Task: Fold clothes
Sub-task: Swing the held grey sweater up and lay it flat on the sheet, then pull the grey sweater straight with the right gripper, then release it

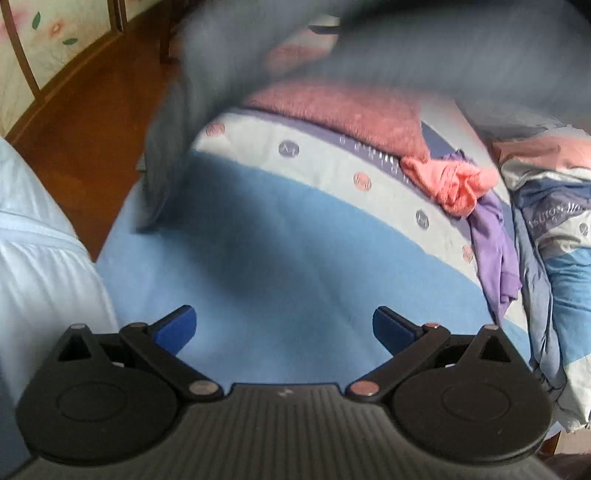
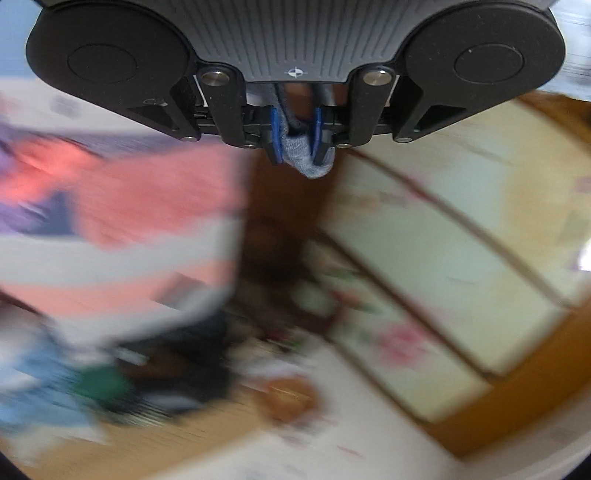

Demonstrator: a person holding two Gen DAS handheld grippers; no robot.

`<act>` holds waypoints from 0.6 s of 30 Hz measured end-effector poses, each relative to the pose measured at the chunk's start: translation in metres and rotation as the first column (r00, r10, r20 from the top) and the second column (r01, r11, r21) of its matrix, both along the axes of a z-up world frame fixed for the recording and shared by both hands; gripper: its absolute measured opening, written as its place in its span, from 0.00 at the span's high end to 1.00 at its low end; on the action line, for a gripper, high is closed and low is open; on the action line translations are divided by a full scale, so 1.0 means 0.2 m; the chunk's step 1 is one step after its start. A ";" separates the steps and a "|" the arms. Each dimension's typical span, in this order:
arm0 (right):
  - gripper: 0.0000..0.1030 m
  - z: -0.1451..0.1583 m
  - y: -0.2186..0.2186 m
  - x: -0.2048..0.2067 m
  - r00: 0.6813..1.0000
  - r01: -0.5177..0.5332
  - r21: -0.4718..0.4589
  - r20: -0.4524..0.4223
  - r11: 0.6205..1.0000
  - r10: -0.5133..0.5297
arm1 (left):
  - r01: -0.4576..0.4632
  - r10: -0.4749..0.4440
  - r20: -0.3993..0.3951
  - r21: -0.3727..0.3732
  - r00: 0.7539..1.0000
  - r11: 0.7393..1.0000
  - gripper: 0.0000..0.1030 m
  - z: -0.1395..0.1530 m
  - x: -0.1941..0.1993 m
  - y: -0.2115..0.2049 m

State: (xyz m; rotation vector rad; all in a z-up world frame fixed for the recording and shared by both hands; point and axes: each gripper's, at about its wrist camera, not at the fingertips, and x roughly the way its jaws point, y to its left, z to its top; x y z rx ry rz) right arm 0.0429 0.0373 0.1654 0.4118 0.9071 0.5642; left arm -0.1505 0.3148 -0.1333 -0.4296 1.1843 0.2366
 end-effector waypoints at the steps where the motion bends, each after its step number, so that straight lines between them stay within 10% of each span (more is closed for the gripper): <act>1: 0.97 -0.13 -0.07 0.03 0.999 0.039 -0.064 -0.025 0.997 -0.041 | 0.004 -0.005 -0.013 -0.003 1.000 1.000 0.00 -0.02 0.01 -0.01; 7: 0.95 -0.62 -0.43 0.05 0.980 0.140 -0.299 -0.097 0.944 -0.176 | 0.041 -0.041 -0.128 -0.006 0.991 0.999 0.00 -0.17 0.09 -0.12; 18: 0.65 -1.53 -0.50 -0.25 0.939 -0.055 -0.256 -0.343 0.965 -0.038 | 0.024 -0.025 -0.217 -0.008 0.976 1.000 0.00 -0.37 0.22 -0.33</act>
